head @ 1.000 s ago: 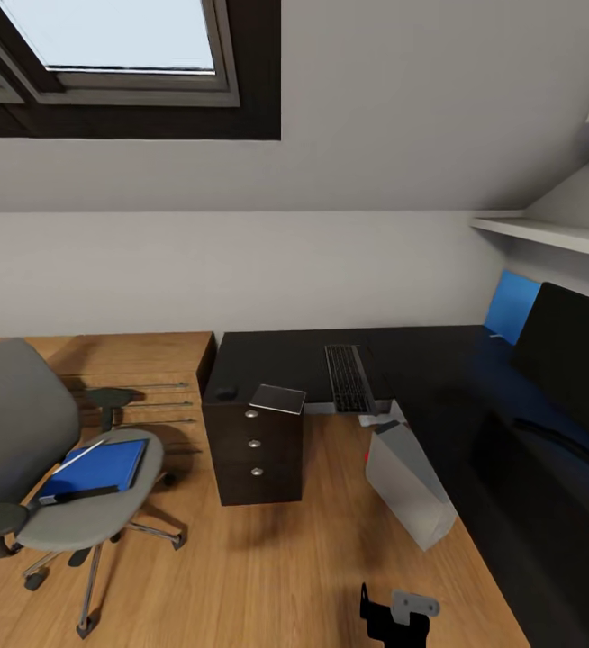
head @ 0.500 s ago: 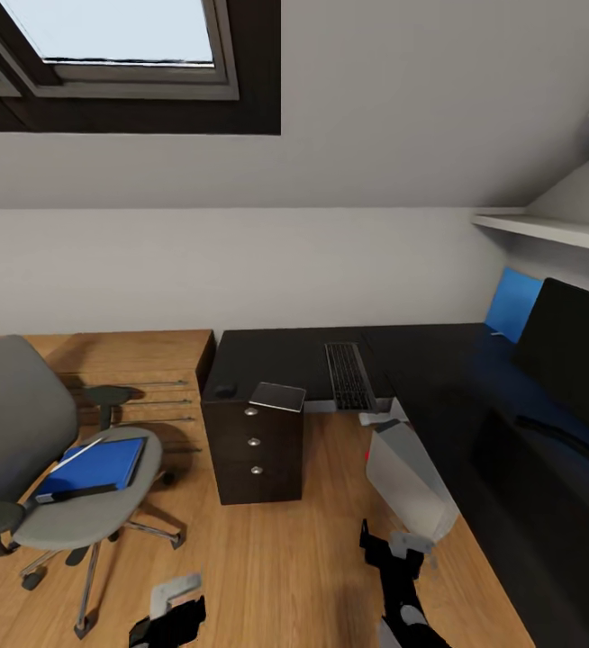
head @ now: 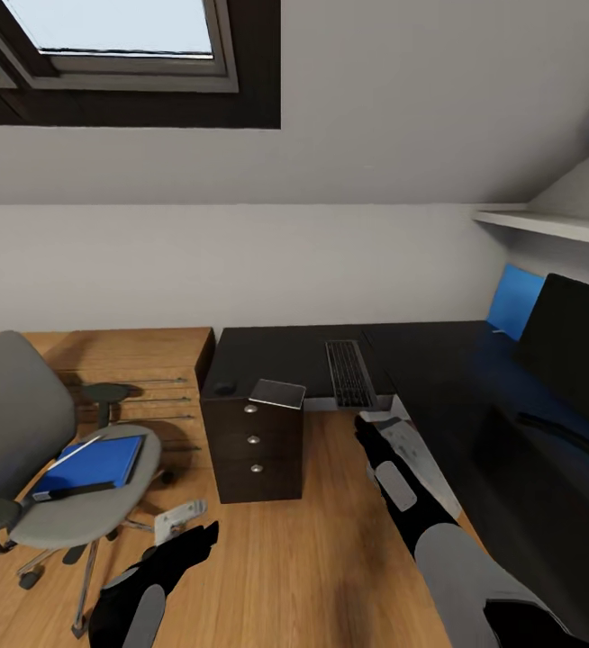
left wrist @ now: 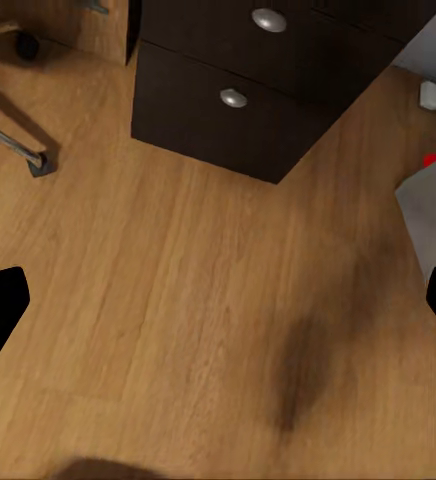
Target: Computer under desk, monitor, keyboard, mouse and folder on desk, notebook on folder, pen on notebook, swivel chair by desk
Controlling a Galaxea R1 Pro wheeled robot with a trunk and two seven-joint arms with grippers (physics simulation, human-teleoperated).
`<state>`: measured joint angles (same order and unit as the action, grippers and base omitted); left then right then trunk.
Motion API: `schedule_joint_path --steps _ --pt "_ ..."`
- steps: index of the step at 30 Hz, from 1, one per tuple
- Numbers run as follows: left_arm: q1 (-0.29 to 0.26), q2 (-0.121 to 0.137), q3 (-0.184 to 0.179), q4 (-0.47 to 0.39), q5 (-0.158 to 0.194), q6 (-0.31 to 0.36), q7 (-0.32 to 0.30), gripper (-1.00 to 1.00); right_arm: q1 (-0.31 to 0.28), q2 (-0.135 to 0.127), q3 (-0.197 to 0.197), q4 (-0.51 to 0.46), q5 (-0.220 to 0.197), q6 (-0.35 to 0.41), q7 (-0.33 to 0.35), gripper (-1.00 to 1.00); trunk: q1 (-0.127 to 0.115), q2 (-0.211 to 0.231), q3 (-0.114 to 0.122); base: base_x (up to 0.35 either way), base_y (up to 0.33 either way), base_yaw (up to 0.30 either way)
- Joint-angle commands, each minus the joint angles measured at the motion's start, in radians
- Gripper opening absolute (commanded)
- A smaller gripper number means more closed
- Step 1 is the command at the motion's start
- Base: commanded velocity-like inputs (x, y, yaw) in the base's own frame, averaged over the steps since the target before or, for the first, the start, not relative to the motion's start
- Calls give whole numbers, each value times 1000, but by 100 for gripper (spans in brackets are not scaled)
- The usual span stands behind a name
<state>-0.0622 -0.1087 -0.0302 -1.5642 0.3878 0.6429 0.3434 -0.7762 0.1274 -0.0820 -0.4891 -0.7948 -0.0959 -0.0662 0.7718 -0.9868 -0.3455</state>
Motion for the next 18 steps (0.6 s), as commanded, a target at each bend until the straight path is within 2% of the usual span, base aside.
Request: schedule_joint_path --steps 1,6,8,10,18 --pt "-1 0 0 0 11 3 9 100 -1 -2 -1 -2 -20 -2 -1 100 4 -8 -4 0 0 0" --pt "-1 3 2 37 7 -4 10 100 0 -18 -6 1 -54 -4 -5 100 23 -43 -20 0 0 0" --pt "-1 5 4 42 6 -16 10 100 0 -17 -6 2 -57 -5 -6 100 31 -57 -26 0 0 0" --pt "-1 6 7 53 1 -88 21 100 0 -11 -7 11 -61 -7 -5 100 39 -71 -33 0 0 0" --pt "-1 5 7 59 1 -122 32 100 1 -14 -2 20 -52 -9 -5 100 69 -127 -58 0 0 0"
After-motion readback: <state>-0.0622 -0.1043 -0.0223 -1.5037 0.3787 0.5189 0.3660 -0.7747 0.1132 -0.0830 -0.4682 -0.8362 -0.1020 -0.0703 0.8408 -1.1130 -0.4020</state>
